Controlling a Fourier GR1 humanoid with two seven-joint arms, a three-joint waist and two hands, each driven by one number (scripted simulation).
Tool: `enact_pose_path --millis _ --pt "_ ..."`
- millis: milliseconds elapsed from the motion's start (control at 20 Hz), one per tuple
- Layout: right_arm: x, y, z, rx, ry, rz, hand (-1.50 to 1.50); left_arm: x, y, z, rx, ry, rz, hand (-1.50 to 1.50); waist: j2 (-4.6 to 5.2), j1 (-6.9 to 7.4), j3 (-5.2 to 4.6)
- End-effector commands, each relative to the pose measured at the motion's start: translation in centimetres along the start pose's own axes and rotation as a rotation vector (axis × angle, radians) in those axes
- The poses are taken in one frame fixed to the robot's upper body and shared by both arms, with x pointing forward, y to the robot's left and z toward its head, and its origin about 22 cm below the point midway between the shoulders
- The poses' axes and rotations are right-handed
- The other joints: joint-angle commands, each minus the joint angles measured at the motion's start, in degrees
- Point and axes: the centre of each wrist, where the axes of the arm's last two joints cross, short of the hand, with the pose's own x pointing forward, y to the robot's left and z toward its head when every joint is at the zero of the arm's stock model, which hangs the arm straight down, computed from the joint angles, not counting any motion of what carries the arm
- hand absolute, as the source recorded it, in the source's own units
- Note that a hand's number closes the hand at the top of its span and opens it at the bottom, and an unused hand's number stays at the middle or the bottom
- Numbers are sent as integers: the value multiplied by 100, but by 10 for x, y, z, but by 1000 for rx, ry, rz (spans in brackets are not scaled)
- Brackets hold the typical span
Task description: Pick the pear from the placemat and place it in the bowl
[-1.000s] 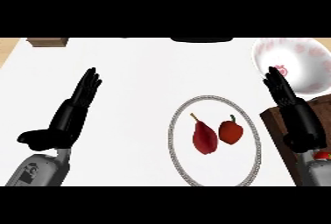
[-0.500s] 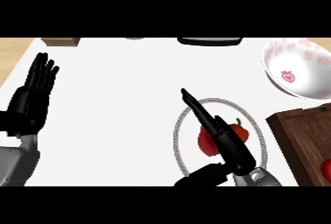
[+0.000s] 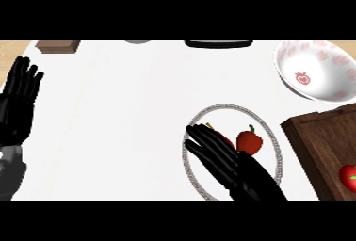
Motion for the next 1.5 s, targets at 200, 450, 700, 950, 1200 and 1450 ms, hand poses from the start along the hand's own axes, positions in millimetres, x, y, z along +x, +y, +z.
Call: enact_pose_path --millis 200,450,700,950,1200,1450 --pt "41 -70 8 176 244 341 -150 12 2 6 -20 -2 1 0 -21 45 -7" --pt "51 -83 -1 434 353 439 -150 1 3 0 -7 -17 -4 0 34 68 -15" --pt "45 -96 -14 577 415 495 -150 -2 -16 -7 -8 -36 -12 0 43 48 2" --pt "43 -109 -32 601 474 498 -150 17 -6 -7 -7 -14 -3 0 31 85 7" --pt "32 -84 -26 624 471 479 -150 -14 7 13 -10 -12 -2 0 33 67 9" --pt "3 -58 -38 638 493 485 -150 -5 -5 -12 -10 -27 -14 0 45 51 11"
